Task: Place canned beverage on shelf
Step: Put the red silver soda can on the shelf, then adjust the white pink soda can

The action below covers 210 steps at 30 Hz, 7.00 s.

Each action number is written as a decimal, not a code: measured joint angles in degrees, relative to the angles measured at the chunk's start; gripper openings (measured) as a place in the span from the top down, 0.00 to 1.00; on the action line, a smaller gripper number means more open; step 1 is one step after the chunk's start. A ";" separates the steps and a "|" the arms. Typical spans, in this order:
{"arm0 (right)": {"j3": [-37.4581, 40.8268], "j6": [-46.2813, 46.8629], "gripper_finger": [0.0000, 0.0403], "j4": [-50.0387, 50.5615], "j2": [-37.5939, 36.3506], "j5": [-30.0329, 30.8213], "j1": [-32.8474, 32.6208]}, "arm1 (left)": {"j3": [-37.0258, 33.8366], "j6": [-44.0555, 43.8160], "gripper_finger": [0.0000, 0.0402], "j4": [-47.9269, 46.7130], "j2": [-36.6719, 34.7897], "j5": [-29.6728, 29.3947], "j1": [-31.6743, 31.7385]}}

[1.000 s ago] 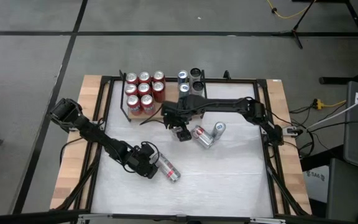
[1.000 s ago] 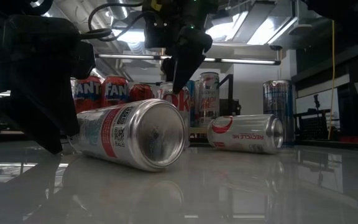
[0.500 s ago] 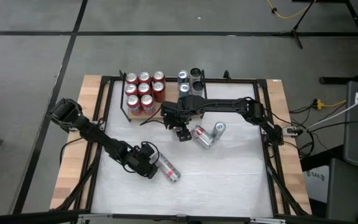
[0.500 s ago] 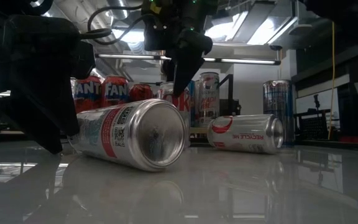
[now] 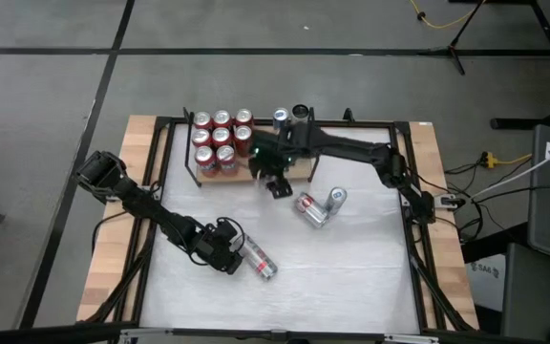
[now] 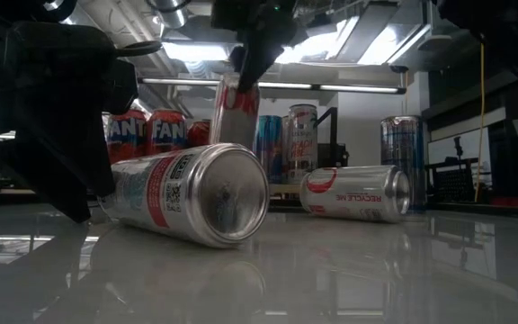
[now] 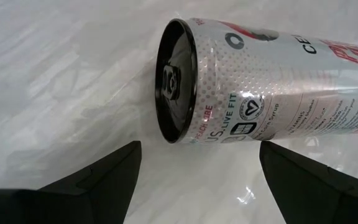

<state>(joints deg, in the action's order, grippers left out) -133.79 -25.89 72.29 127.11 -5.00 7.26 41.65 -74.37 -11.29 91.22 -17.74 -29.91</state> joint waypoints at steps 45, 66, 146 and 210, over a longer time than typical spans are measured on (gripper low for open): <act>0.32 -6.50 0.26 -3.58 3.89 1.24 6.35 | 0.00 0.01 0.20 0.48 -0.02 -0.87 -0.02; 0.36 -6.71 0.16 -4.96 4.13 4.41 6.35 | 0.00 0.00 0.20 0.47 -0.02 -0.87 -0.02; 0.36 13.28 0.16 17.73 -15.30 6.72 -9.09 | 0.31 -5.22 0.20 5.43 -3.39 2.24 0.81; 0.32 70.64 0.16 -3.25 12.24 19.90 -31.66 | 0.28 -2.99 0.20 5.12 -3.28 0.24 1.03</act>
<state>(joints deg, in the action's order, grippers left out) -133.47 44.75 69.04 139.35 14.89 -24.40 41.93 -77.36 -6.16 87.94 -17.50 -28.88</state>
